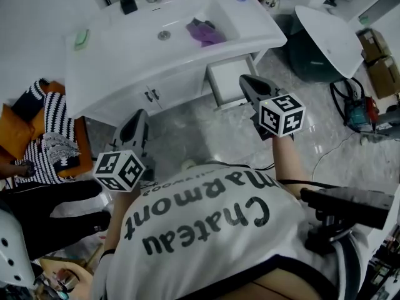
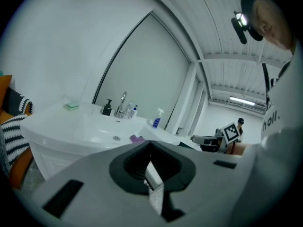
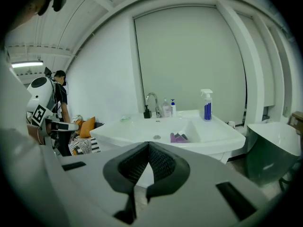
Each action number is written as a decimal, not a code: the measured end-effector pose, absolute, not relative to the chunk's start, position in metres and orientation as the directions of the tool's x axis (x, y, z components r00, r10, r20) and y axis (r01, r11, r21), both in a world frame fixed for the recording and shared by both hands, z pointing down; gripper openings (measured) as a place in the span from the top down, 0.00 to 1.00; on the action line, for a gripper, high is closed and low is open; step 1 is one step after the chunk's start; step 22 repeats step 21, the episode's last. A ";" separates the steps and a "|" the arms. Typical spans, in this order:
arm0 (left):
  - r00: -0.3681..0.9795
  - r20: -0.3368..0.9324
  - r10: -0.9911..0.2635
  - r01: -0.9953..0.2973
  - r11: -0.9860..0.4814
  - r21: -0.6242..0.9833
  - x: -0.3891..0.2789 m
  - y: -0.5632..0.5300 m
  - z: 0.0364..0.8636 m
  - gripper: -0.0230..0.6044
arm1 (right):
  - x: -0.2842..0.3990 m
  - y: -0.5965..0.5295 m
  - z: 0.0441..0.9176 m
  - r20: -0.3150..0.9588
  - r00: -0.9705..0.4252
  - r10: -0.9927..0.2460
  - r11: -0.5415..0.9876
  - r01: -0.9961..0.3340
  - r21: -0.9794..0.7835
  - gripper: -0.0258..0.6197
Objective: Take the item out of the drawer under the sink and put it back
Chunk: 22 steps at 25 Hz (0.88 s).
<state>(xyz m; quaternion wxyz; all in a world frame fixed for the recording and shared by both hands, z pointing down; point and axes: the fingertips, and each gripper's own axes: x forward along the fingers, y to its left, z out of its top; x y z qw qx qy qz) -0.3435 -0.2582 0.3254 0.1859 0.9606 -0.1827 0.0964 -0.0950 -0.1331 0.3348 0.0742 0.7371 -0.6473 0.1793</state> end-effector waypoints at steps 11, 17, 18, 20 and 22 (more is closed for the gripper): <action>0.909 0.250 -0.332 -0.401 -0.859 0.318 -0.339 -0.270 0.323 0.95 | -0.078 -0.134 0.330 0.375 0.129 -0.918 -0.173 -0.981 -0.086 0.94; 0.913 0.245 -0.327 -0.393 -0.865 0.310 -0.341 -0.282 0.330 0.95 | -0.081 -0.142 0.338 0.378 0.146 -0.914 -0.182 -0.981 -0.063 0.94; 0.914 0.243 -0.325 -0.391 -0.867 0.309 -0.342 -0.284 0.333 0.95 | -0.082 -0.144 0.341 0.376 0.150 -0.914 -0.187 -0.980 -0.064 0.94; 0.916 0.239 -0.322 -0.386 -0.869 0.308 -0.343 -0.290 0.339 0.95 | -0.082 -0.148 0.347 0.372 0.158 -0.915 -0.196 -0.978 -0.067 0.94; 0.917 0.238 -0.320 -0.384 -0.870 0.308 -0.343 -0.293 0.342 0.95 | -0.083 -0.151 0.350 0.370 0.161 -0.915 -0.200 -0.977 -0.068 0.94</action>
